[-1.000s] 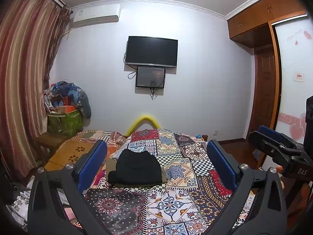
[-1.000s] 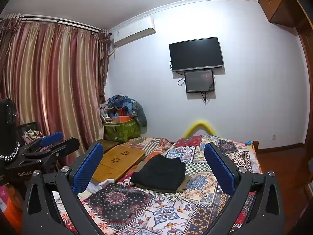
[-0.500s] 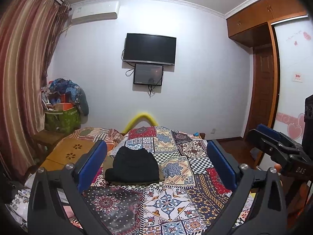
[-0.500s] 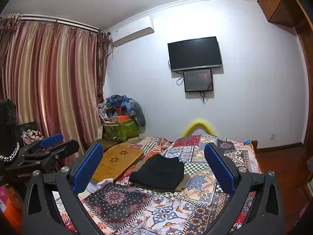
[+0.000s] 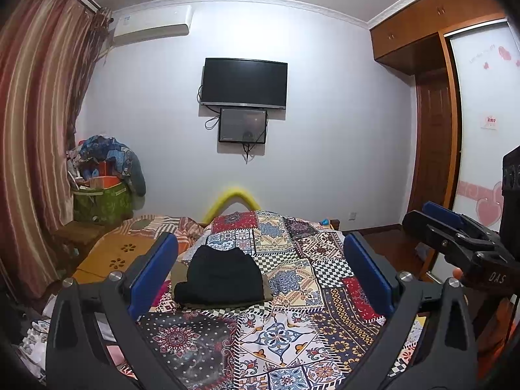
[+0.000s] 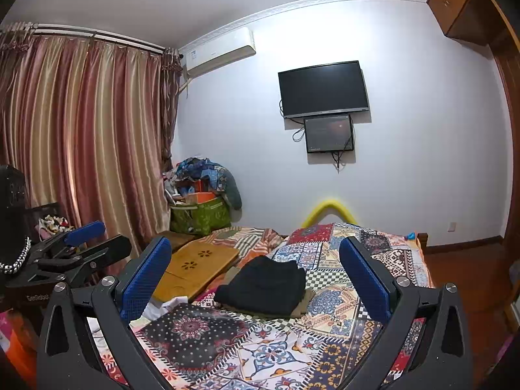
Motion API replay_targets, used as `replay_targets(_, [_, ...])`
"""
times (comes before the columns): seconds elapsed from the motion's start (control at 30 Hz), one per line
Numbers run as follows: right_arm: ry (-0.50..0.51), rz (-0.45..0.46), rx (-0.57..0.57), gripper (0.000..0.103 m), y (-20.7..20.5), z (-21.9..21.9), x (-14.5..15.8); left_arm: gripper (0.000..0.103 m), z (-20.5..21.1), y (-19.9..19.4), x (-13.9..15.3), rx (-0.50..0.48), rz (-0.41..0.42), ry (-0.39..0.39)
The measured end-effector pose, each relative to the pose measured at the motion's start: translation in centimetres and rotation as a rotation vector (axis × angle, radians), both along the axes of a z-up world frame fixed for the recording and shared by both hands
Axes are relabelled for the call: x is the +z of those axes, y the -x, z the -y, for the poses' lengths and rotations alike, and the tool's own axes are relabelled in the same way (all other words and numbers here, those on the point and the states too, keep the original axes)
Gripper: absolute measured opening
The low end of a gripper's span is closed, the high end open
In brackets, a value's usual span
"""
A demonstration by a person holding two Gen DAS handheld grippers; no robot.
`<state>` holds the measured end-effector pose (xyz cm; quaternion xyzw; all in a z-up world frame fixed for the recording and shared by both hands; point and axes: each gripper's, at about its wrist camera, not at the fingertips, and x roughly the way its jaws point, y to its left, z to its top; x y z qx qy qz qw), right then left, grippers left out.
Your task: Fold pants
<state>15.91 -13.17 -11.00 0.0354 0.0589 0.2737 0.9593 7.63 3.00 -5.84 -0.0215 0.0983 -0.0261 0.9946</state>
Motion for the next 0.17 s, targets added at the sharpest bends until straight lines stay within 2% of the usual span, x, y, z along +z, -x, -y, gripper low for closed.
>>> replay_targets(0.17, [-0.001,-0.004,-0.001,0.103,-0.1,0.11,-0.08,0.103,-0.06,-0.07,-0.01,0.002,-0.004,0.004])
